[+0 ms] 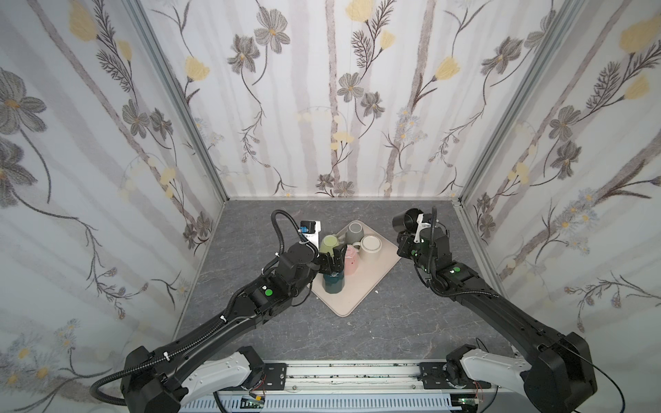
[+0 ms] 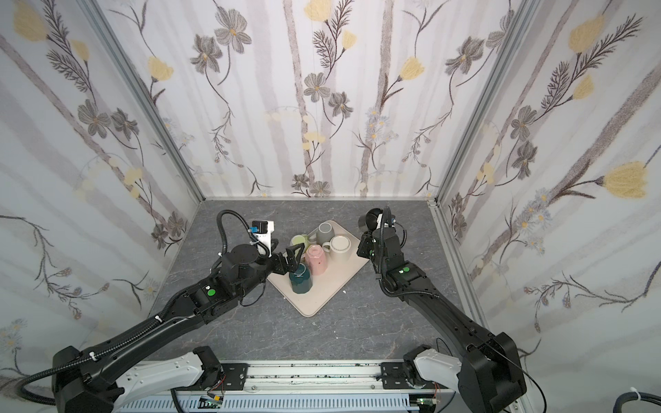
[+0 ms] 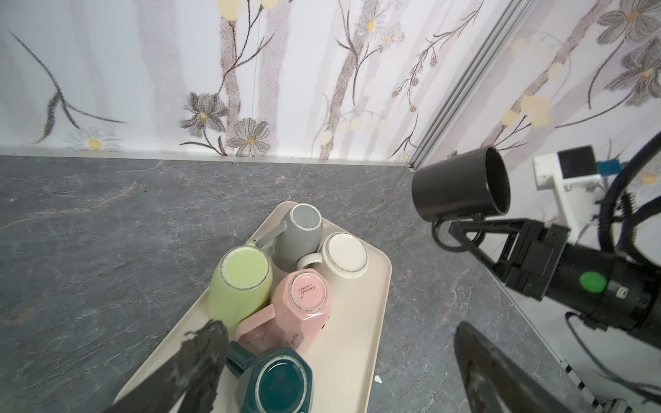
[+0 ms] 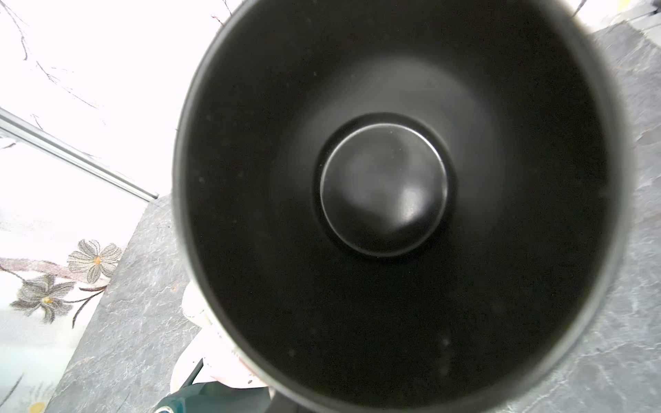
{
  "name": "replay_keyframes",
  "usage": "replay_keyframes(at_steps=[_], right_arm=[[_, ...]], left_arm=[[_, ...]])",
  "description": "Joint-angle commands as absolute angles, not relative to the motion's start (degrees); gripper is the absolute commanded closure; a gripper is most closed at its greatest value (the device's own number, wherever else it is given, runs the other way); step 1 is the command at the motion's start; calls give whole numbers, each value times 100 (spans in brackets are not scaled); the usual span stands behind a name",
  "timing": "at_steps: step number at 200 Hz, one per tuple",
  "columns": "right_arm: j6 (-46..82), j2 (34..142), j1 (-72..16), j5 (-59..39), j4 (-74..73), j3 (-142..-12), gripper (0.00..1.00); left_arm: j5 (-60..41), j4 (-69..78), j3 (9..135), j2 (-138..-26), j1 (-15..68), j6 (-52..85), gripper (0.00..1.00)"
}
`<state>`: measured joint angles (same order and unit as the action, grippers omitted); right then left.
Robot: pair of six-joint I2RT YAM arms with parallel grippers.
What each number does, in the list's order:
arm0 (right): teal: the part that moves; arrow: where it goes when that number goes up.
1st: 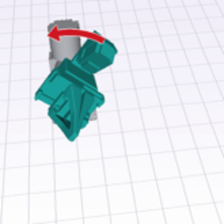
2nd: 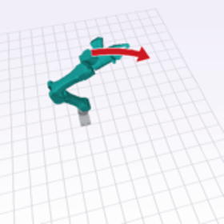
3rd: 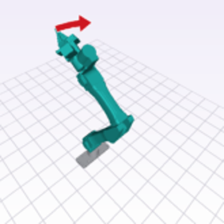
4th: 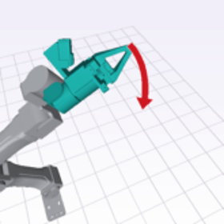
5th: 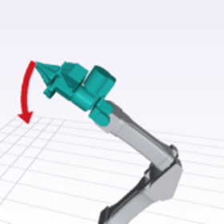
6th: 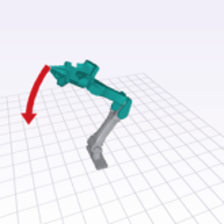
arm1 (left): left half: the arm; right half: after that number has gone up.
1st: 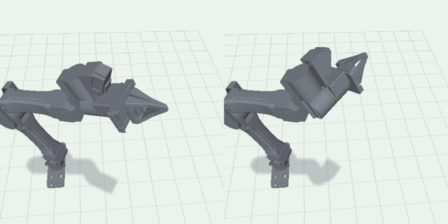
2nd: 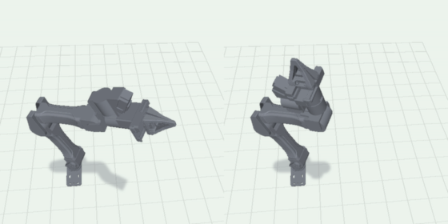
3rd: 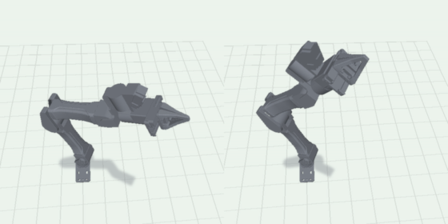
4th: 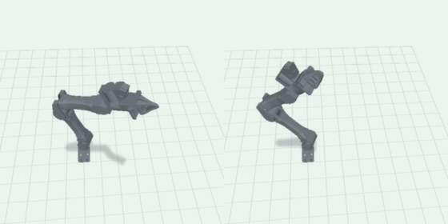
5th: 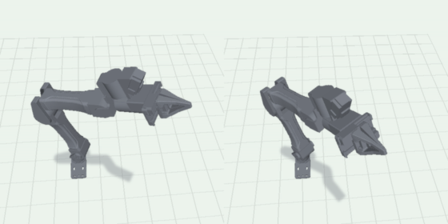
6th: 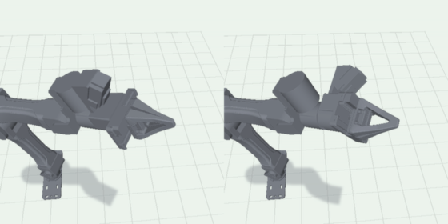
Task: Turn the mug right side up
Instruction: 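Release the handle and withdraw the left gripper while the right gripper holds the mug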
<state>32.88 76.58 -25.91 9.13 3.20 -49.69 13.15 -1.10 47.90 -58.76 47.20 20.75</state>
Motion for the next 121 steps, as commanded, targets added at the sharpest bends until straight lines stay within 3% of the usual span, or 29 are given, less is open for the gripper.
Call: replay_keyframes(at_steps=[1, 56, 121], right_arm=[[3004, 7820, -2421, 953, 743, -5412, 100], [2758, 8352, -1784, 706, 1520, -6149, 100], [2736, 8898, -1320, 558, 2016, -6631, 100]], left_arm=[[1504, 15, 4436, -5717, 4718, 1793, 0], [2073, 763, 3192, -4989, 4755, 1916, 0], [2422, 1255, 2731, -4838, 4772, 1925, 0]])
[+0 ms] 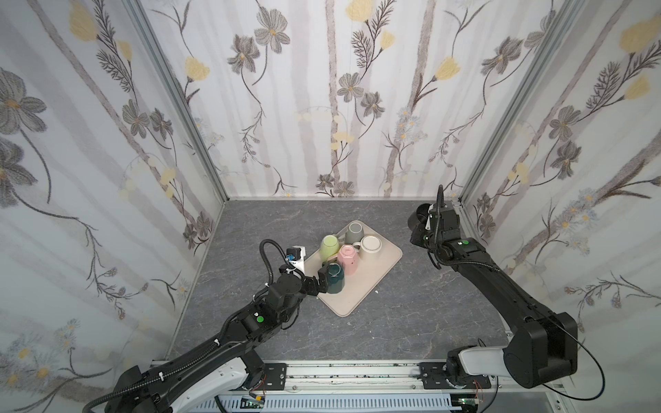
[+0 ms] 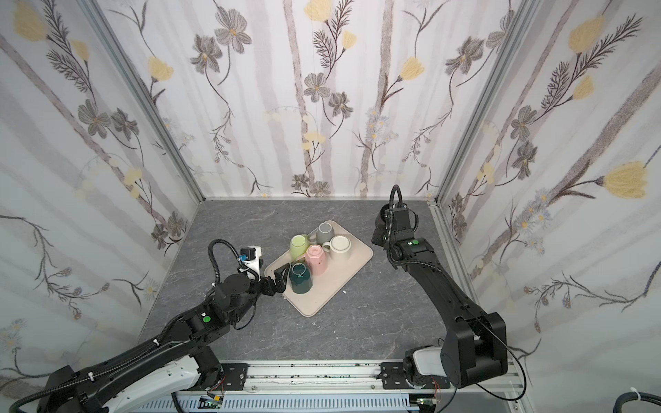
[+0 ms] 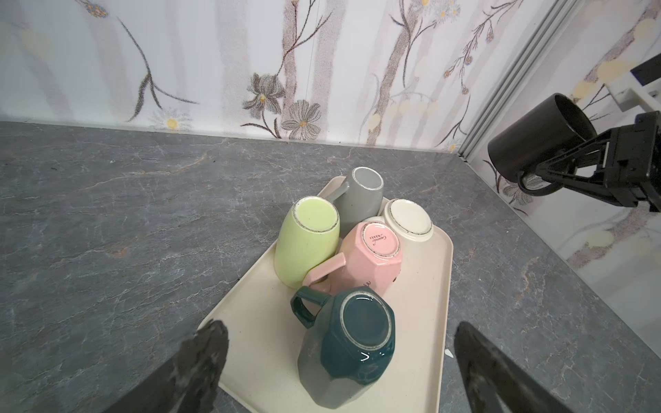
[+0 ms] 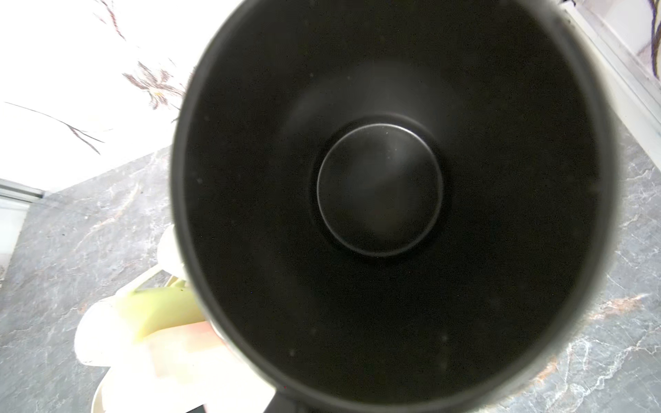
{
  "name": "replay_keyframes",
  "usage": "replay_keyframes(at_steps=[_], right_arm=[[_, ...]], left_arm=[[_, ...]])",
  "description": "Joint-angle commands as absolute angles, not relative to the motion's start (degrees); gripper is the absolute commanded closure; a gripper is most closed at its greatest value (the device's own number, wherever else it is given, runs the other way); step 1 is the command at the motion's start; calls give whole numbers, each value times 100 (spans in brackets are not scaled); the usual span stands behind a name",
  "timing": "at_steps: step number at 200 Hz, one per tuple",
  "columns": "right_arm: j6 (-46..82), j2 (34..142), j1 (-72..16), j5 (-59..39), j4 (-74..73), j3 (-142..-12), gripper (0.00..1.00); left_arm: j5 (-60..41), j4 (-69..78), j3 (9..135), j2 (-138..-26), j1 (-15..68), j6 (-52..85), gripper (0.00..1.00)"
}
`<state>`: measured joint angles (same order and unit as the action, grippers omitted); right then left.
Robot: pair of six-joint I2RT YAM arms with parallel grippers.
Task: Turn the mug right side up
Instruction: 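Release the handle and withdraw the left gripper while the right gripper holds the mug, then lower the black mug upright onto the table beyond the tray with the right gripper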
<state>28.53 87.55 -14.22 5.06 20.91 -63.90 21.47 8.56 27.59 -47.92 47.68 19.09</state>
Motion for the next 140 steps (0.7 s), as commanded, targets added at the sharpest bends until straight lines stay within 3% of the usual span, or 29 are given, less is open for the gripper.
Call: replay_keyframes(at_steps=[1, 140], right_arm=[[2736, 8898, -1320, 558, 2016, -6631, 100], [2153, 11334, -551, 545, 2486, -8170, 100]], left_arm=[[2424, 1256, 2728, -4845, 4777, 1925, 0], [2972, 1529, 2514, -5028, 4759, 1875, 0]])
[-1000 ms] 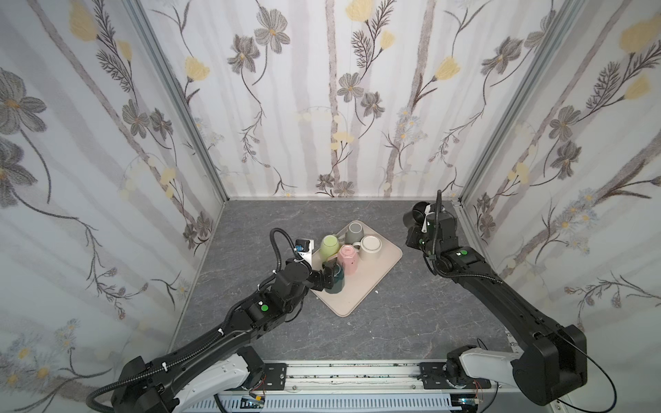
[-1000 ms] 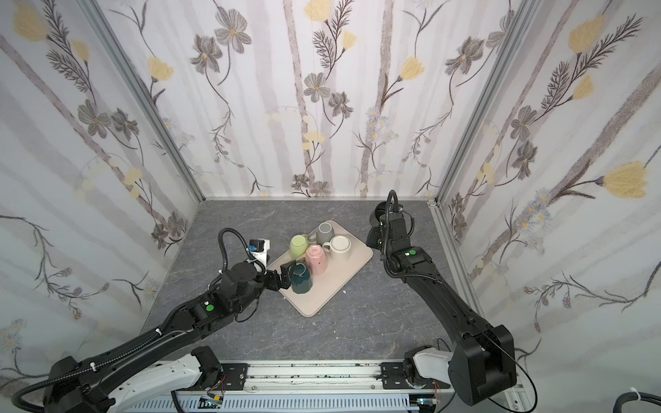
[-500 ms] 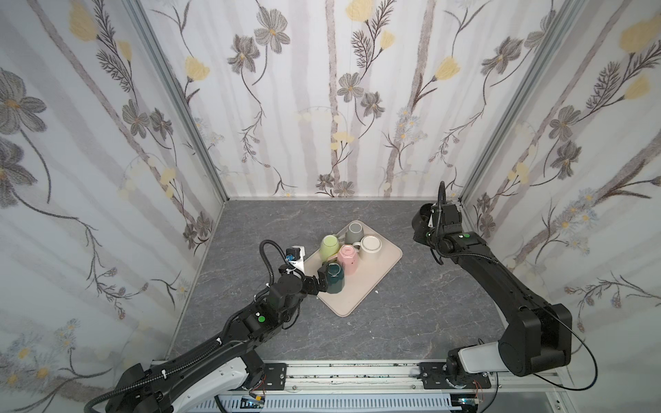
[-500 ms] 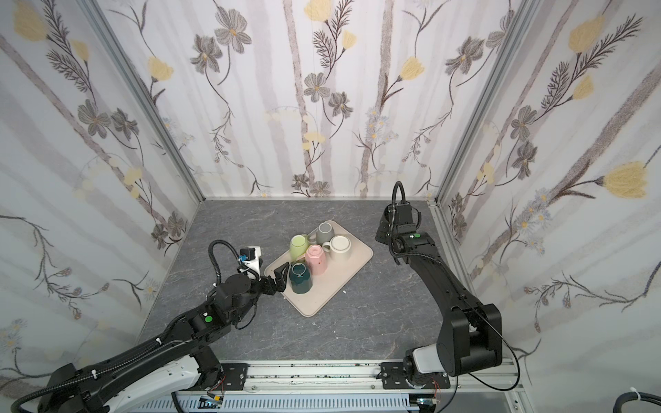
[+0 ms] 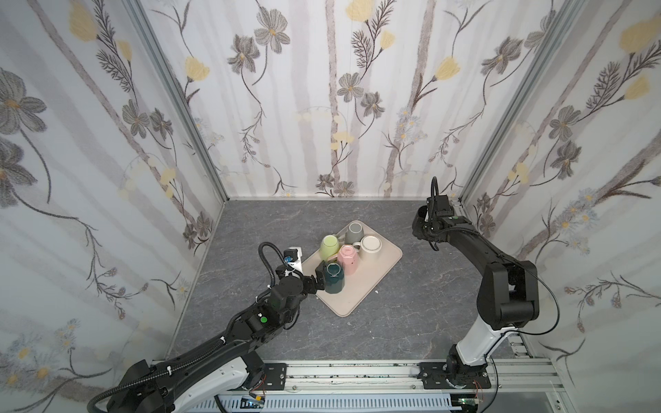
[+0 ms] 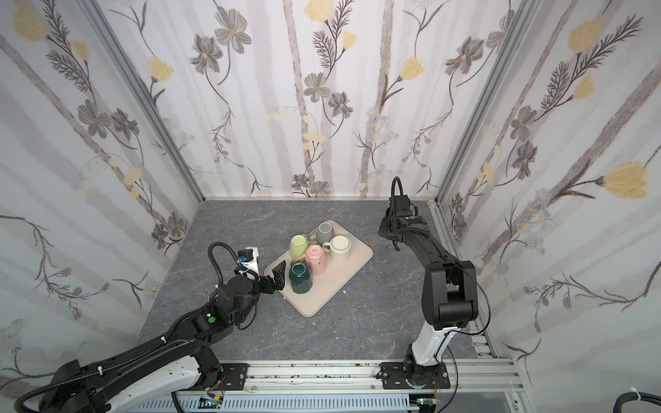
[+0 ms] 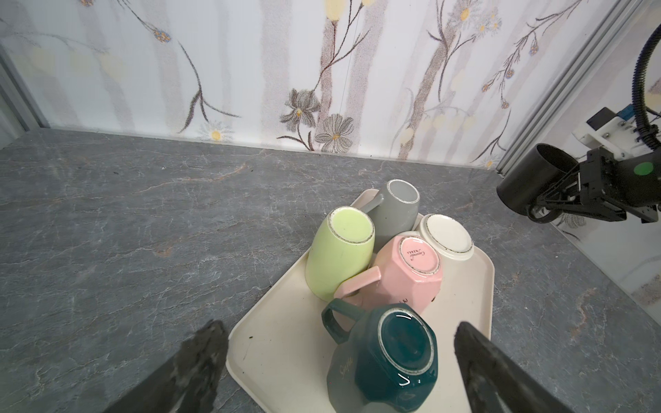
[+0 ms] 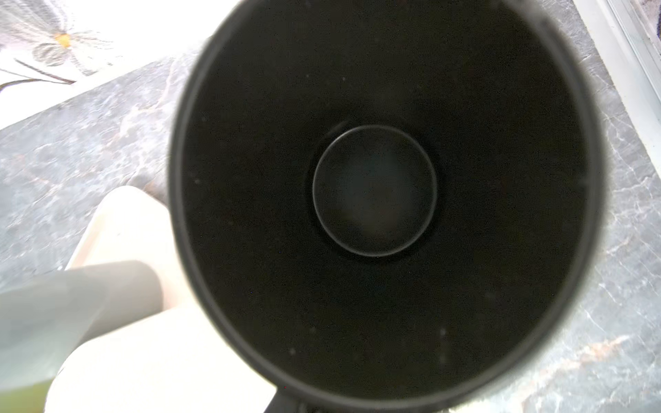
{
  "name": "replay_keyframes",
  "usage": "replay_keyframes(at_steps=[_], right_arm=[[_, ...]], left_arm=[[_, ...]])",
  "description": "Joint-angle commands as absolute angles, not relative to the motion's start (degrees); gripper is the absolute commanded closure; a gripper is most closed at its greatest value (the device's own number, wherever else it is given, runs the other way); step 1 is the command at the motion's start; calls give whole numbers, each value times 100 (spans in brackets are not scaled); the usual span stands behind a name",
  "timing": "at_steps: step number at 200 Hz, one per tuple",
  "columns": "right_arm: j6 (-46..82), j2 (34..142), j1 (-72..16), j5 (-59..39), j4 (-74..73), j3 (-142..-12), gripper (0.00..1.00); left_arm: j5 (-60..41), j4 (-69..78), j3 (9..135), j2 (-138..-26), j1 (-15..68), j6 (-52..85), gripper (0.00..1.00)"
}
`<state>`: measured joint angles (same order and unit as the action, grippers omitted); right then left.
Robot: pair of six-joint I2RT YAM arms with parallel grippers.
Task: Turn the mug right side up
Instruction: 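Lower the black mug upright onto the table beyond the tray with the right gripper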
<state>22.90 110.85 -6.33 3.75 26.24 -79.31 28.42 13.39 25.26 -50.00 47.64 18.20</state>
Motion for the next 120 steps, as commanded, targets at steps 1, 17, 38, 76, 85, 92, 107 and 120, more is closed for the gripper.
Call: replay_keyframes(at_steps=[1, 17, 38, 76, 85, 92, 107, 120], right_arm=[[2158, 11340, -548, 541, 2487, -8176, 100], [2163, 11461, -503, 536, 2474, -8189, 100], [2164, 11599, -496, 525, 2448, -8176, 100], [2232, 11749, -504, 516, 2444, -8164, 100], [2208, 11774, -500, 574, 2449, -8155, 100], [2205, 11792, -500, 613, 2447, -8148, 100], [2197, 11828, -498, 641, 2469, -8149, 100], [2205, 11848, -498, 634, 2488, -8153, 100]], left_arm=[[2971, 1529, 2514, -5028, 4757, 1878, 0], [2918, 1546, 2514, -5083, 4755, 1920, 0], [2927, 1512, 2542, -5182, 4750, 1949, 0], [2898, 1529, 2573, -5293, 4755, 1986, 0], [2900, 1525, 2579, -5307, 4746, 1970, 0], [2919, 1507, 2588, -5309, 4745, 1953, 0], [2940, 1495, 2593, -5291, 4746, 1925, 0], [2972, 1501, 2584, -5277, 4746, 1899, 0]])
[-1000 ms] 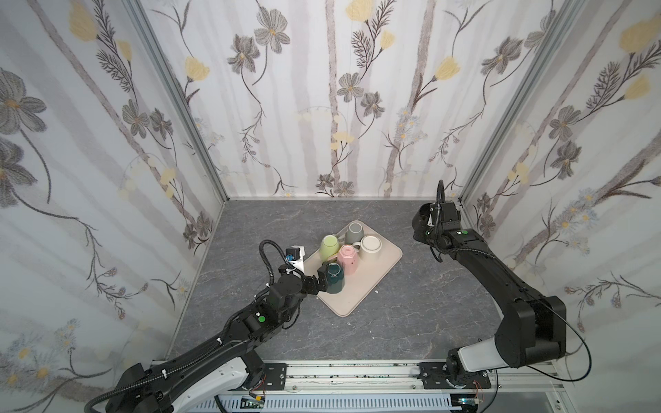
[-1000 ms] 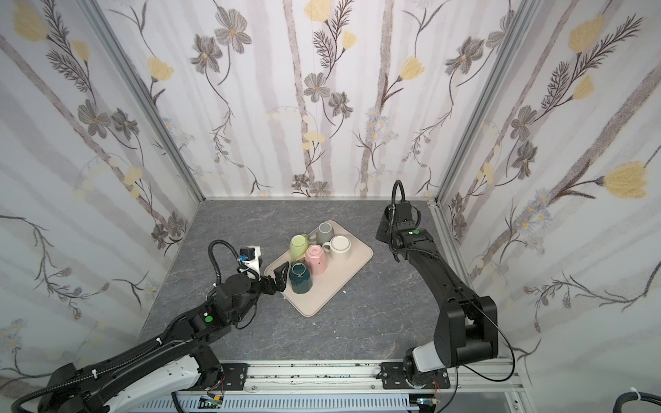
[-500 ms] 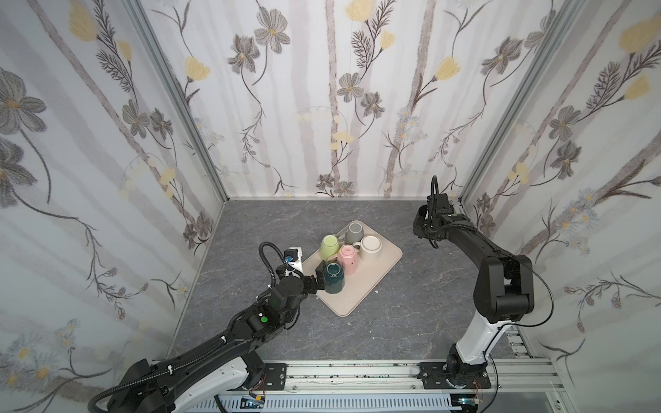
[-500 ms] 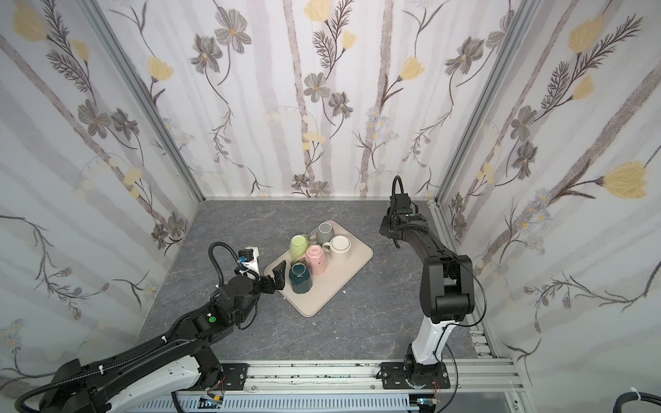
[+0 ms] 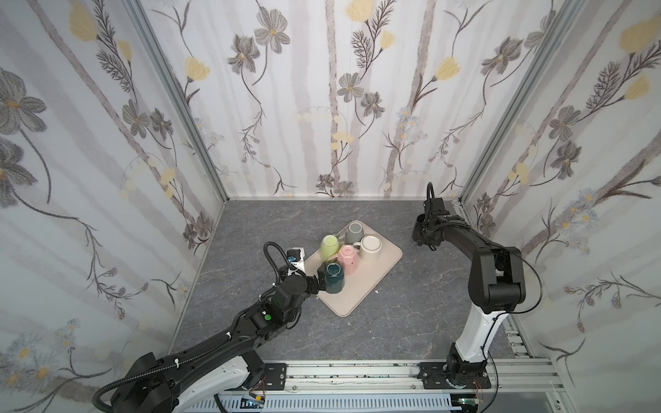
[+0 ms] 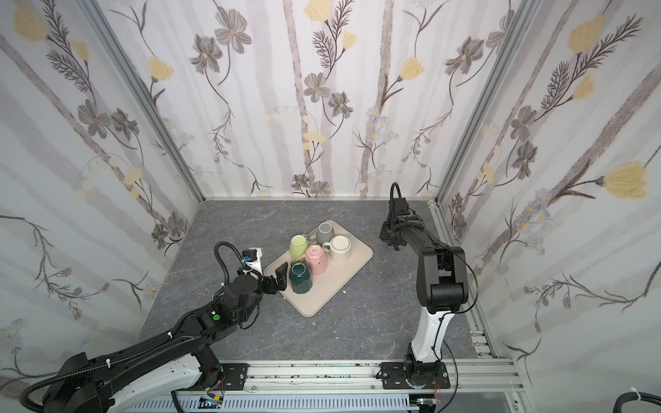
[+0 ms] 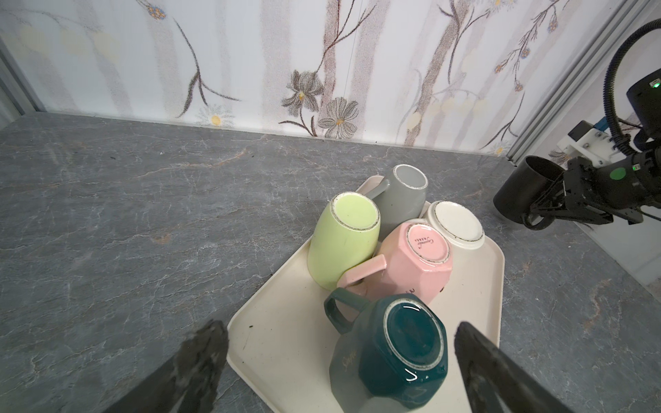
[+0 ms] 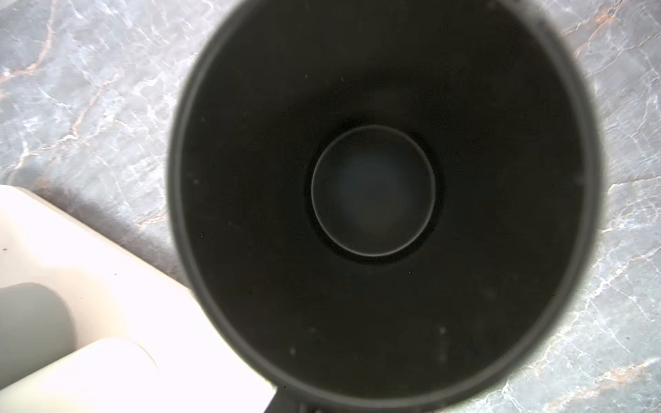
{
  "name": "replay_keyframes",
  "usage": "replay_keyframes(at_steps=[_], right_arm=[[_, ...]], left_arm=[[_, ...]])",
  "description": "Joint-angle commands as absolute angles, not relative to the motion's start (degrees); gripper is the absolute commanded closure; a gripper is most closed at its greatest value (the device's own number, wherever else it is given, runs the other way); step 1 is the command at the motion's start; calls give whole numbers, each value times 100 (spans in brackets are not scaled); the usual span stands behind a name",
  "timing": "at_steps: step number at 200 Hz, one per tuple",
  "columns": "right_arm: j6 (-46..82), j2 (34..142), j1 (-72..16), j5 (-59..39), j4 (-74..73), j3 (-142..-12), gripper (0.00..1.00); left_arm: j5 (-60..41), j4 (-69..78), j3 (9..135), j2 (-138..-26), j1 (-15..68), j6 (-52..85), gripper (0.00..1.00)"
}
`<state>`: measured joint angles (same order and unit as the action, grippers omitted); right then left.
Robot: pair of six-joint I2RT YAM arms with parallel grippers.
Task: Turn the mug right side up
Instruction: 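Lower the black mug upright onto the table beyond the tray with the right gripper, then open the right gripper and lift it off the black mug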
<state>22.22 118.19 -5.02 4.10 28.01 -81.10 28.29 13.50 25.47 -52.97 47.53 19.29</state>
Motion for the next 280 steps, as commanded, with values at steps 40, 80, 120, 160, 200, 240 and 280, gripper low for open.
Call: replay_keyframes(at_steps=[40, 80, 120, 160, 200, 240, 280], right_arm=[[2135, 11873, -496, 658, 2493, -8135, 92], [2091, 11952, -501, 533, 2425, -8134, 73], [2158, 11964, -506, 466, 2358, -8043, 51], [2171, 11704, -511, 475, 2265, -7889, 36], [2171, 11476, -510, 562, 2372, -7886, 25], [2145, 11108, -518, 507, 2504, -7874, 23], [2119, 10481, -738, 386, 2598, -7748, 20]], left_arm=[[2973, 1608, 2563, -5463, 4719, 1905, 0], [3051, 1547, 2615, -5517, 4688, 1778, 0], [3066, 1598, 2536, -5373, 4674, 1775, 0], [3008, 1583, 2566, -5430, 4666, 1802, 0], [2893, 1569, 2566, -5410, 4670, 1867, 0], [2795, 1527, 2601, -5448, 4661, 1960, 0], [2498, 1364, 2736, -5524, 4662, 1958, 0]])
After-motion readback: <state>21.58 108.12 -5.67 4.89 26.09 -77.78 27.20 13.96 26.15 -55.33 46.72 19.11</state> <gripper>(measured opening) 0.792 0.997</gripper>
